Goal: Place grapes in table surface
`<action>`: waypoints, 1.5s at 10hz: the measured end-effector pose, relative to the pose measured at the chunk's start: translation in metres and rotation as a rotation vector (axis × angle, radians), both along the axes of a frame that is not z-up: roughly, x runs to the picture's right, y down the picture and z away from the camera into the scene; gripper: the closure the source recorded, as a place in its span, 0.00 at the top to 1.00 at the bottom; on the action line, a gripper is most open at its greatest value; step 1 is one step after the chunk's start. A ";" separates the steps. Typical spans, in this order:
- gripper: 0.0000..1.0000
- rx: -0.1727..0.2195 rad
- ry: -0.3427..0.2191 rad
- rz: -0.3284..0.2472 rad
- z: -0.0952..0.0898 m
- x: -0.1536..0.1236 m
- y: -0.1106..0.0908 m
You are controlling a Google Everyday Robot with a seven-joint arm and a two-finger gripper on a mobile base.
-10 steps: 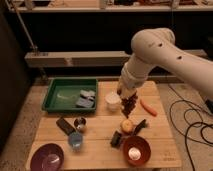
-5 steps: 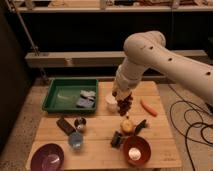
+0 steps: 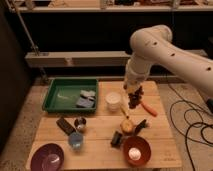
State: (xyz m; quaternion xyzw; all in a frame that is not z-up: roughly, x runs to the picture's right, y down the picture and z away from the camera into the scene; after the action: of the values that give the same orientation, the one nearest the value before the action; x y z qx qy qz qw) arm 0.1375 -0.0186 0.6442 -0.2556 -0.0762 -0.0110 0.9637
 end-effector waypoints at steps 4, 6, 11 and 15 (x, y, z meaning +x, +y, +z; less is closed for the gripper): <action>0.00 0.168 0.003 0.073 0.040 0.088 -0.039; 0.00 0.232 -0.051 0.150 0.065 0.106 -0.040; 0.00 0.203 -0.107 0.281 0.169 0.099 0.002; 0.00 0.193 -0.125 0.283 0.230 0.091 -0.005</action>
State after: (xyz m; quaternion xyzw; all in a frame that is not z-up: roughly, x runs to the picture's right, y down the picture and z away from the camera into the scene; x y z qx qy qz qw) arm 0.2281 -0.0234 0.8739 -0.1473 -0.1699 0.1016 0.9691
